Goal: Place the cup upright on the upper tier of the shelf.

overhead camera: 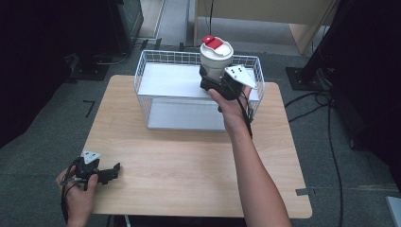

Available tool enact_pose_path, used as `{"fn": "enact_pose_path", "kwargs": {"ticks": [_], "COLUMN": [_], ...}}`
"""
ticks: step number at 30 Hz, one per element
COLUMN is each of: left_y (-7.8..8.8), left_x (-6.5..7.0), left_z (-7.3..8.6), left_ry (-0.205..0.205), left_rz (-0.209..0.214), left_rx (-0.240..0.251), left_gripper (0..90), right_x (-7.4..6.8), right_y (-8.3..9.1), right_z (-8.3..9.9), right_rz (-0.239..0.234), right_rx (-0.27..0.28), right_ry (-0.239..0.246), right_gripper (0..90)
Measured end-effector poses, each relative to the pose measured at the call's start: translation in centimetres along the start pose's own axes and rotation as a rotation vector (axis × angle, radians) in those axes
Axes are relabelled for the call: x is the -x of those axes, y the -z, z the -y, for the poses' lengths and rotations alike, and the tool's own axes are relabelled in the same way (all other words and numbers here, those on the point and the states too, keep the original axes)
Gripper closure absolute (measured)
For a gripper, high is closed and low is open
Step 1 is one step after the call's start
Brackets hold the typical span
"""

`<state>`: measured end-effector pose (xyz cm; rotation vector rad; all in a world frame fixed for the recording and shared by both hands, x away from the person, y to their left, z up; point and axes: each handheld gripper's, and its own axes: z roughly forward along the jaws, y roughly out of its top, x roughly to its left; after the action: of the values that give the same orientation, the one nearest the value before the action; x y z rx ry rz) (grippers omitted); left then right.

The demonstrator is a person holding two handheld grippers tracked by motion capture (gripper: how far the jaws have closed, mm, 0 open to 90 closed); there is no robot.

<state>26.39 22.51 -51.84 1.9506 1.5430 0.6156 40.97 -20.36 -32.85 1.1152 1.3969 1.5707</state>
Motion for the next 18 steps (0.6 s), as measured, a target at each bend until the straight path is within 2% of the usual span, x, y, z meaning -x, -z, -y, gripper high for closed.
{"fn": "enact_pose_path", "kwargs": {"ticks": [5,8,14,18], "left_y": [0.0,0.0,0.0,0.0], "left_x": [0.0,0.0,0.0,0.0], "left_z": [0.0,0.0,0.0,0.0], "left_ry": [0.000,0.000,0.000,0.000], "left_rz": [0.000,0.000,0.000,0.000], "left_rx": [0.000,0.000,0.000,0.000], "left_gripper": [0.0,0.0,0.0,0.0], "right_x": [0.1,0.1,0.1,0.2], "right_y": [-0.7,-1.1,-1.5,-1.6], "right_z": [0.0,0.0,0.2,0.2], "right_rz": [0.002,0.009,0.018,0.017], "right_rx": [0.000,-0.006,-0.043,-0.038], "right_ry": [-0.008,0.010,0.002,-0.003], "right_gripper": [9.1,9.1,9.2,9.2]}}
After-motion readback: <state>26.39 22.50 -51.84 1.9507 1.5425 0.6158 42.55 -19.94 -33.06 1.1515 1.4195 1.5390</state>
